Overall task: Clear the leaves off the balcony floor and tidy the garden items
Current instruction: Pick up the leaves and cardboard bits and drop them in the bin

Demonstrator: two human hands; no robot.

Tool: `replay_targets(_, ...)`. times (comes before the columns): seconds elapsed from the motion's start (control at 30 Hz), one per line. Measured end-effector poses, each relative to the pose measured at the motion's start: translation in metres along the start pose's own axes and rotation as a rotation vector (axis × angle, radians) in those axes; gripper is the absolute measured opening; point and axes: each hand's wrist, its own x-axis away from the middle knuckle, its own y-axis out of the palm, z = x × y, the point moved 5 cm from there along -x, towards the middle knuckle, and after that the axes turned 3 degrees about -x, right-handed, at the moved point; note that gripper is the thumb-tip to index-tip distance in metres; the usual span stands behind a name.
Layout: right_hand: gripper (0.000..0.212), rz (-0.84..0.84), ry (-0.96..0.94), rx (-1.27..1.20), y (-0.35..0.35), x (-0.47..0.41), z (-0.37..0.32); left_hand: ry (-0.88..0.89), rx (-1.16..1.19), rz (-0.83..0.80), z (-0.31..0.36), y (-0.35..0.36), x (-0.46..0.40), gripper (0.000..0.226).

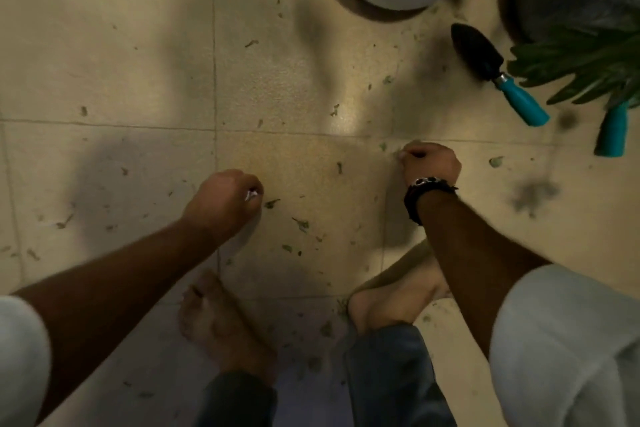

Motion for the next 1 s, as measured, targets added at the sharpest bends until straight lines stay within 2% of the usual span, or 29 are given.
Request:
replay_targets(0.1,0.017,0.017,-0.043,0.011,0.006,0.001,-0.002,-0.018,0.019,0.016,0.003,0.008,0.006,0.011)
replay_targets(0.27,0.019,0.014,-0.280,0.268,0.013,0.008,-0.015,-0.044,-0.020,-0.051,0.011,0.023,0.007,0.020)
replay_targets(0.37,0.026,-0.041,-0.377,0.449,0.016,0.009,-0.020,-0.086,-0.059,-0.028,0.019,0.027,0.007,0.022)
replay_targets(0.43,0.029,-0.114,-0.408,0.460,0.015,0.007,-0.024,-0.113,-0.091,-0.039,0.024,0.028,0.004,0.020)
replay_targets(0.57,0.021,-0.213,-0.271,0.305,-0.005,0.005,-0.012,-0.130,-0.196,-0.139,0.036,0.025,-0.001,0.020)
replay_targets(0.67,0.023,-0.098,-0.093,0.144,-0.042,0.004,0.038,-0.100,-0.219,-0.182,0.045,0.022,0.000,0.020)
replay_targets(0.77,0.019,0.067,0.006,0.101,-0.081,-0.009,0.094,-0.020,-0.239,-0.118,0.054,0.022,0.001,0.019)
replay_targets(0.83,0.014,0.118,0.038,0.045,-0.098,-0.025,0.114,0.023,-0.206,-0.027,0.062,0.025,0.003,0.017)
replay_targets(1.0,0.019,0.179,-0.047,0.028,-0.120,-0.068,0.114,-0.011,-0.216,0.037,0.073,0.042,0.008,0.013)
